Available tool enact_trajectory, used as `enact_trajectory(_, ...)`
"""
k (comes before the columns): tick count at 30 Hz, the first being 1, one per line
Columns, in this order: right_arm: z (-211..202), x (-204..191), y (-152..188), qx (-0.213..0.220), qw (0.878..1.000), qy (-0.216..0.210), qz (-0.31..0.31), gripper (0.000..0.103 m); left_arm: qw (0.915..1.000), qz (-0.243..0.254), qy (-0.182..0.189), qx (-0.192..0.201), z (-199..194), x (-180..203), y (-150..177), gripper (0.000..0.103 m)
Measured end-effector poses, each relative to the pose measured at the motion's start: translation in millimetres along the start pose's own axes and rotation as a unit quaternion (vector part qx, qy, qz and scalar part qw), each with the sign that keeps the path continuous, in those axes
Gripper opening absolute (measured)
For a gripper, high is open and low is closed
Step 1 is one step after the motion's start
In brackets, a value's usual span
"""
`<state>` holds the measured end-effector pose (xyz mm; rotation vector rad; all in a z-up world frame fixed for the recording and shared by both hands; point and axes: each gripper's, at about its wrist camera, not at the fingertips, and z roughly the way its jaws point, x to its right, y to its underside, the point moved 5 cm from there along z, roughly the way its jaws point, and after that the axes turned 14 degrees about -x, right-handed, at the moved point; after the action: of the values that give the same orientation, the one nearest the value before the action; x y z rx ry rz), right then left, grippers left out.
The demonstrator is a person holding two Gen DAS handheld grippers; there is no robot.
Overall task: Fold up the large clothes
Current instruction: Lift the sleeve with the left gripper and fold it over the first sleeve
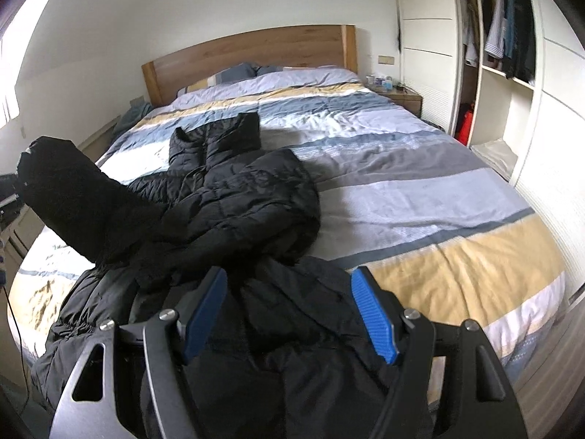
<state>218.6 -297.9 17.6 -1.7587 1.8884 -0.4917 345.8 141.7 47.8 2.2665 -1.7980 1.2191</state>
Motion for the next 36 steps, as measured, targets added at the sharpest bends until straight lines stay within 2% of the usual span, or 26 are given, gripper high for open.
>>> enact_trajectory(3, -1, 19, 6, 0.003, 1.000, -0.004, 0.018, 0.070, 0.9994, 0.018, -0.016, -0.023, 25, 19, 14, 0.007)
enact_trajectory(9, 3, 48, 17, 0.004, 0.999, -0.019, 0.050, 0.070, 0.9930, 0.059, -0.075, -0.070, 80, 47, 48, 0.007)
enact_trajectory(16, 7, 64, 31, -0.004, 0.998, -0.027, 0.056, 0.070, 0.9758, 0.101, -0.151, -0.122, 143, 69, 81, 0.007)
enact_trajectory(20, 8, 68, 37, -0.010, 0.998, -0.026, 0.054, 0.070, 0.9673, 0.106, -0.175, -0.150, 170, 70, 96, 0.011)
enact_trajectory(22, 11, 69, 39, -0.015, 0.998, -0.027, 0.052, 0.070, 0.9661, 0.103, -0.176, -0.158, 177, 72, 101, 0.012)
enact_trajectory(25, 16, 68, 41, -0.021, 0.998, -0.027, 0.049, 0.070, 0.9656, 0.108, -0.172, -0.162, 179, 73, 110, 0.020)
enact_trajectory(27, 19, 66, 41, -0.025, 0.998, -0.028, 0.047, 0.070, 0.9649, 0.117, -0.165, -0.168, 180, 79, 116, 0.031)
enact_trajectory(29, 21, 62, 40, -0.027, 0.998, -0.029, 0.043, 0.070, 0.9645, 0.123, -0.145, -0.183, 180, 85, 123, 0.049)
enact_trajectory(33, 27, 48, 36, -0.032, 0.998, -0.034, 0.029, 0.070, 0.9655, 0.128, -0.091, -0.208, 166, 92, 136, 0.051)
enact_trajectory(36, 33, 30, 28, -0.036, 0.998, -0.040, 0.013, 0.070, 0.9662, 0.134, -0.072, -0.208, 146, 87, 136, 0.052)
